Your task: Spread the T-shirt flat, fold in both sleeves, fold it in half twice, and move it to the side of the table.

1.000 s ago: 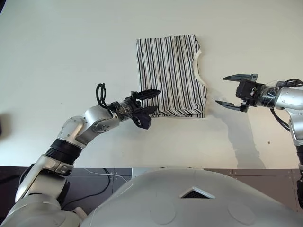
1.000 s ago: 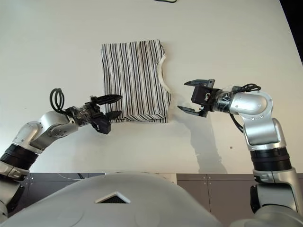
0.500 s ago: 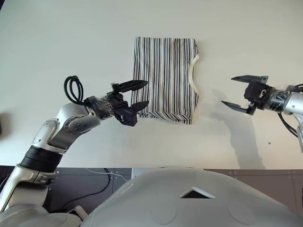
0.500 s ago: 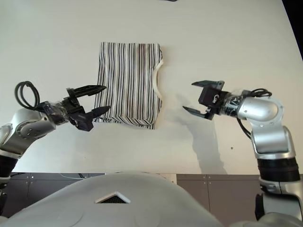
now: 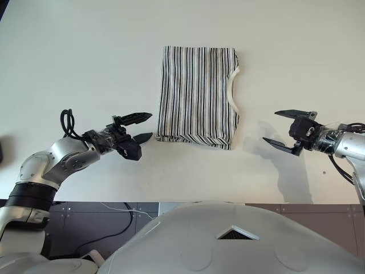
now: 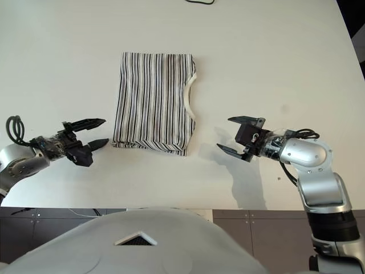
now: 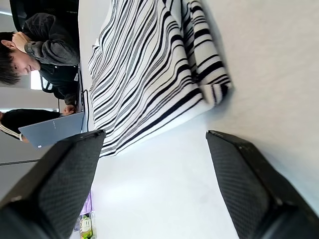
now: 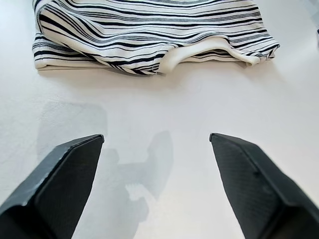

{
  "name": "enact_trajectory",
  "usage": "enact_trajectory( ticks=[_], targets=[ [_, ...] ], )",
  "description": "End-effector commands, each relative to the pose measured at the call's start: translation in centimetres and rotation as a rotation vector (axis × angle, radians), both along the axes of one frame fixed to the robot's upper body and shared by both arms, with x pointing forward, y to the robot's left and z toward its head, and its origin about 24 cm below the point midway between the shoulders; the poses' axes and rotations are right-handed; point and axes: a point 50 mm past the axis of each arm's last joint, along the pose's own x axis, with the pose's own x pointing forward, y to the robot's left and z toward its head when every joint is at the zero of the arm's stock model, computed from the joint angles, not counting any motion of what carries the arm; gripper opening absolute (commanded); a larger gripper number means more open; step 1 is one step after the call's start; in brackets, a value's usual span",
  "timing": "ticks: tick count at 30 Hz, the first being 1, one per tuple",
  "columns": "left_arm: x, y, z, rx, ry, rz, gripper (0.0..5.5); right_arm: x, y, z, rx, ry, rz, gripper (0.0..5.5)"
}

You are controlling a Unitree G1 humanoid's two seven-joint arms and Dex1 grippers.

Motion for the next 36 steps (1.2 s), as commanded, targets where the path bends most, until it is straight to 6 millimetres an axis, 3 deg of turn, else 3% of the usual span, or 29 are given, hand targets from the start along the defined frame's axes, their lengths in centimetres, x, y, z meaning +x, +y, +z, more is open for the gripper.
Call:
enact_trajectory(
  ticks=[1,15,22,27,34,36],
  targets=[
    [-1.4,-1.0,-2.9,0.078,0.103,-0.089,3.77,0.8,0.0,0.3,-0.012,-0.009,0.011,3.94],
    [-3.0,-1.2,-2.6,0.001,0.184,-0.193,3.77,0.7,0.4,-0.6,-0.012,-0.014,-0.009,3.94],
    [-0.9,-1.7,-3.9,0.015,0.171,-0.131,3.77,1.1,0.8,-0.7,-0.008,-0.018,0.005,3.94],
    [-1.1,-2.8,-3.8,-0.006,0.167,-0.196,3.77,1.3,0.9,-0.6,-0.012,-0.022,0.012,3.94],
    [-2.7,-3.3,-3.5,-0.036,0.200,-0.267,3.77,1.2,1.0,-0.9,-0.012,-0.024,0.003,3.94],
    [-2.4,-3.1,-3.9,-0.019,0.211,-0.243,3.46,1.2,0.9,-0.9,-0.012,-0.024,0.003,3.94]
  ],
)
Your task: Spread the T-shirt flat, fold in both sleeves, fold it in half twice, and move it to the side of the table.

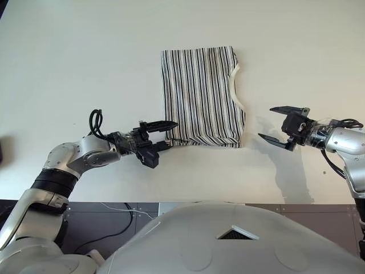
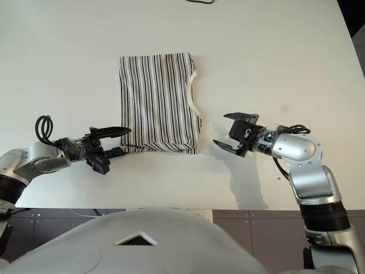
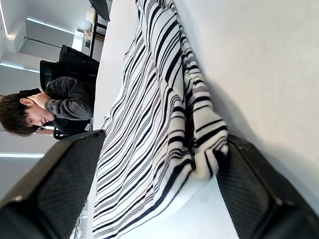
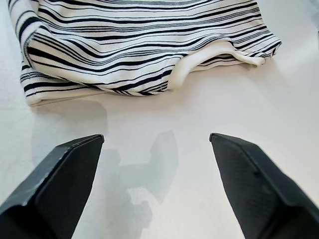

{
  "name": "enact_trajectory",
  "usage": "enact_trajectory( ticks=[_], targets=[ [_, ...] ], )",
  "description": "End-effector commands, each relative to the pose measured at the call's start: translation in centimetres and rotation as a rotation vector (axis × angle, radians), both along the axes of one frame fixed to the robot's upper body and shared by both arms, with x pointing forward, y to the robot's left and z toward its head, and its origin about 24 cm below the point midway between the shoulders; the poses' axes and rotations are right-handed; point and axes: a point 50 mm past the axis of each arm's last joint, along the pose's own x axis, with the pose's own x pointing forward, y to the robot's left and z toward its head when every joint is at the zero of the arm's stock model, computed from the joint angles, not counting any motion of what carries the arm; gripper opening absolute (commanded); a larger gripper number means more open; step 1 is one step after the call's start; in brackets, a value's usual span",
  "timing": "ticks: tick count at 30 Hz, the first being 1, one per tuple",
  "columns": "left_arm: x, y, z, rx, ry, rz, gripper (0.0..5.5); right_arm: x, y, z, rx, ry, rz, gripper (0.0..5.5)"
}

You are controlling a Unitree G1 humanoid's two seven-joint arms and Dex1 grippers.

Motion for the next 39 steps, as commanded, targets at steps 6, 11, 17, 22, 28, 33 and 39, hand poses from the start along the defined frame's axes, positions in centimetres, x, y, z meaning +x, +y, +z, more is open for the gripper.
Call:
enact_trajectory(
  ticks=[6,11,17,22,28,33,39],
  targets=[
    [-0.3,0.9,-3.3,0.157,0.147,0.075,2.39,0.4,0.0,0.2,-0.020,-0.012,0.028,3.94],
    [-1.0,0.6,-3.7,0.164,0.184,0.040,1.59,0.0,0.0,0.3,-0.045,-0.018,0.066,3.94],
    [-1.5,0.7,-3.8,0.178,0.214,0.022,0.93,-0.7,-0.6,0.5,-0.158,-0.127,0.244,3.94],
    [-1.3,0.4,-3.8,0.170,0.221,0.024,0.40,-2.2,0.9,-1.7,-0.210,-0.225,0.453,3.94],
    [-1.1,0.3,-3.6,0.175,0.225,0.009,0.18,-3.8,2.1,-5.0,-0.233,-0.247,0.498,3.94],
    [-0.8,0.2,-3.5,0.181,0.221,-0.004,0.18,-3.0,3.6,-5.9,-0.232,-0.296,0.515,3.94],
    [-0.4,0.1,-3.4,0.189,0.215,-0.018,0.17,-2.5,4.3,-6.3,-0.246,-0.369,0.598,3.94]
  ],
)
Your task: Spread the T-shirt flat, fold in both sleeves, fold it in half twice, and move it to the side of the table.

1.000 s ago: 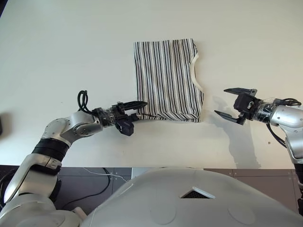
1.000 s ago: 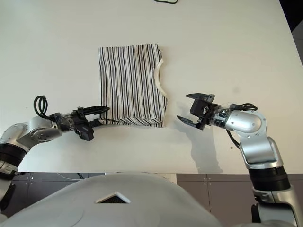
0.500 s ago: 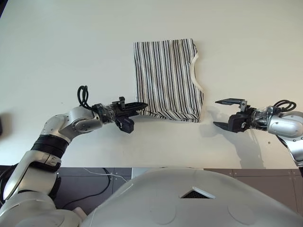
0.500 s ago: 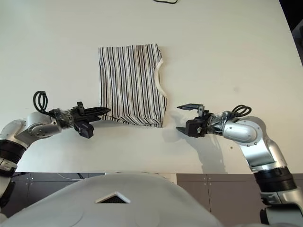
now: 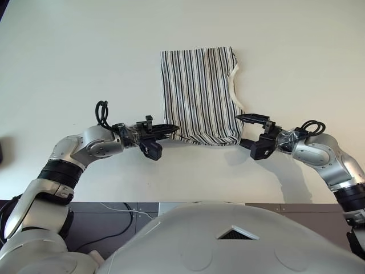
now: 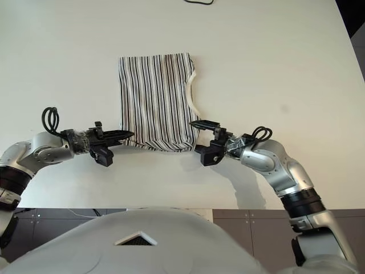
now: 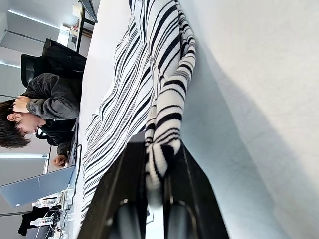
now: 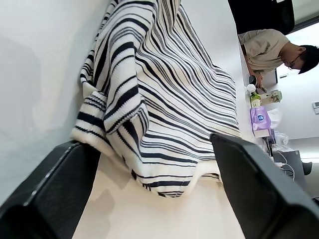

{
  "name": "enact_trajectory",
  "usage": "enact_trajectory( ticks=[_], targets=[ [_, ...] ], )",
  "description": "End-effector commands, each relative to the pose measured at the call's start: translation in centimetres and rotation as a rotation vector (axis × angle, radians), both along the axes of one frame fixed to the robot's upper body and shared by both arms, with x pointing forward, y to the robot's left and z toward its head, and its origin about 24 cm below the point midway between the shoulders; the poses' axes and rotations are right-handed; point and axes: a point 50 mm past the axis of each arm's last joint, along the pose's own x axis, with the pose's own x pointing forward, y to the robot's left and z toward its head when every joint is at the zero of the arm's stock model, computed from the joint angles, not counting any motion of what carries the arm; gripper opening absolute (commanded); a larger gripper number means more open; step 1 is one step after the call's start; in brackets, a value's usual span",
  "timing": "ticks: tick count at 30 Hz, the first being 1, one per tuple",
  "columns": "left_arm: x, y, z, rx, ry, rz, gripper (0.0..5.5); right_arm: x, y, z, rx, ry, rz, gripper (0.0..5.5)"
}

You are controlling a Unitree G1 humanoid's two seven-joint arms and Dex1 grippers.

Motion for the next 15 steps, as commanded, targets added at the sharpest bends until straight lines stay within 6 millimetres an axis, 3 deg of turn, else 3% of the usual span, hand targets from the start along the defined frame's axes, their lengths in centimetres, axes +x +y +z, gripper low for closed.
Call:
enact_trajectory(
  ticks=[1,3,6,15],
  targets=[
    [-2.23,0.63,-3.23,0.143,0.149,-0.025,0.17,-1.93,-0.73,-3.08,-0.158,0.091,0.070,3.94],
    [-2.15,0.72,-3.18,0.145,0.148,-0.024,0.17,-2.37,-0.99,-3.14,-0.166,0.081,0.107,3.94],
    [-2.03,0.73,-3.09,0.144,0.145,-0.022,0.17,-2.49,-1.09,-3.01,-0.164,0.071,0.131,3.49],
    [-1.98,0.20,-2.95,0.133,0.137,-0.044,0.17,-1.83,-1.36,-2.49,-0.153,0.055,0.115,1.80]
  ],
)
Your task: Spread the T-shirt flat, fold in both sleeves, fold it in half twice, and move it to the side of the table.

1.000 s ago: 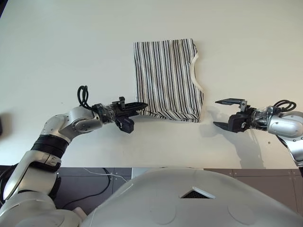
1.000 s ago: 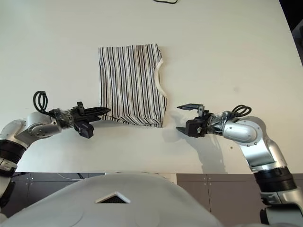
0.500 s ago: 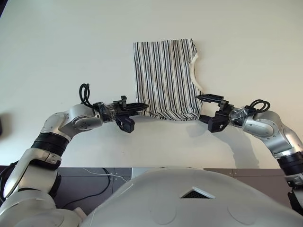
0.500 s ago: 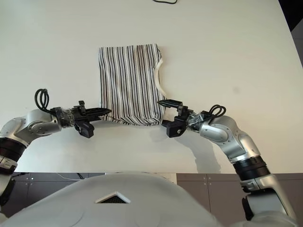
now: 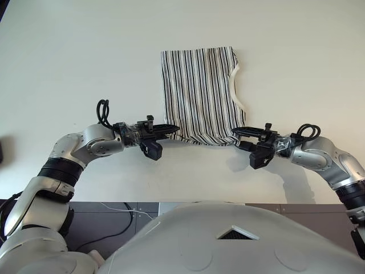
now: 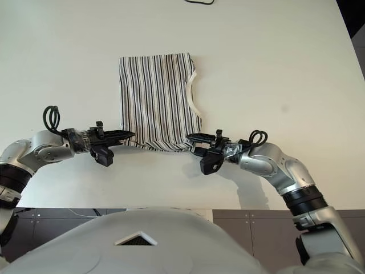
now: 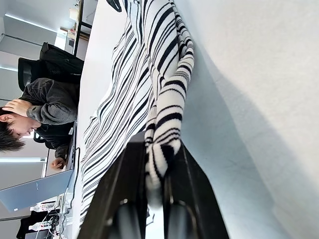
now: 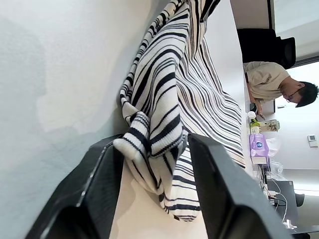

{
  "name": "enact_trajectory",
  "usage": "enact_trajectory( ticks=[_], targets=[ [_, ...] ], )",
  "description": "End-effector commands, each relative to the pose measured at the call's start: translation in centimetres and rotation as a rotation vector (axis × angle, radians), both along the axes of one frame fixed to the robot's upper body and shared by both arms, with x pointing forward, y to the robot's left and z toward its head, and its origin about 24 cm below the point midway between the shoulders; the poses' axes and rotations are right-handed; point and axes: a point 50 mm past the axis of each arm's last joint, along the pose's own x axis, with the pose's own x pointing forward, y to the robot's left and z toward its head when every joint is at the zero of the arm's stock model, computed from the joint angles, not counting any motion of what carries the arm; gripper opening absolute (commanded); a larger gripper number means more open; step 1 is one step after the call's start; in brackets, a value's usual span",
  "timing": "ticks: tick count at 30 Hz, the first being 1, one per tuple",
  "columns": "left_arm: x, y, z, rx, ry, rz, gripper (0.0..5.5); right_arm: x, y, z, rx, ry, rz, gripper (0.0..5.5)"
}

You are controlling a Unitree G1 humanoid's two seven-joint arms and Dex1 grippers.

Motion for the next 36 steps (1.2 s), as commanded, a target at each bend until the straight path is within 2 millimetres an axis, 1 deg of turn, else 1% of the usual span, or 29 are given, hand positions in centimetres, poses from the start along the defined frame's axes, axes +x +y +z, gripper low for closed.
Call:
enact_trajectory(
  ticks=[1,4,9,12,16,18,20,23,25,26,27,29,31,33,36],
  targets=[
    [-2.1,0.2,-3.0,0.128,0.133,-0.030,0.17,-0.5,-1.4,-1.5,-0.132,0.071,-0.011,1.60],
    [-2.1,-0.1,-2.9,0.124,0.131,-0.033,0.17,0.0,-1.8,-1.3,-0.144,0.064,-0.017,1.14],
    [-1.9,-0.2,-2.6,0.105,0.112,-0.029,0.17,0.8,-1.9,-0.4,-0.135,0.052,-0.008,0.15],
    [-2.7,-0.6,-2.2,0.073,0.110,-0.053,0.16,0.8,-1.9,1.0,-0.086,0.055,-0.013,0.10],
    [-3.4,-1.3,-0.3,-0.027,0.102,-0.029,0.15,-0.2,-1.6,3.5,0.010,0.100,-0.022,0.10],
    [-4.3,-1.4,0.9,-0.084,0.146,0.003,0.14,-0.6,-1.7,5.1,0.047,0.119,-0.031,0.10],
    [-5.2,-1.3,2.3,-0.130,0.202,0.039,0.13,-1.5,-2.0,7.1,0.081,0.169,-0.043,0.10],
    [-6.4,-1.0,5.0,-0.201,0.298,0.099,0.13,-3.0,-2.6,10.1,0.106,0.297,-0.087,0.10],
    [-6.9,-1.0,6.6,-0.241,0.369,0.127,0.13,-3.3,-2.9,12.6,0.140,0.386,-0.128,0.10],
    [-7.0,-1.2,7.3,-0.262,0.396,0.138,0.13,-3.3,-2.9,13.5,0.153,0.419,-0.139,0.10],
    [-7.0,-1.4,7.9,-0.283,0.416,0.146,0.13,-3.0,-2.9,14.3,0.162,0.446,-0.146,0.10],
    [-6.4,-1.8,9.0,-0.321,0.436,0.154,0.13,-2.1,-3.0,15.5,0.159,0.465,-0.176,0.10],
    [-5.1,-2.0,9.5,-0.334,0.443,0.169,0.13,-0.7,-3.2,16.0,0.181,0.483,-0.210,0.10],
    [-3.4,-1.9,9.1,-0.327,0.447,0.213,0.13,1.8,-3.3,15.2,0.221,0.467,-0.264,0.10],
    [-0.8,-2.2,8.4,-0.319,0.467,0.267,0.13,5.3,-3.4,13.1,0.262,0.492,-0.346,0.10]
  ],
)
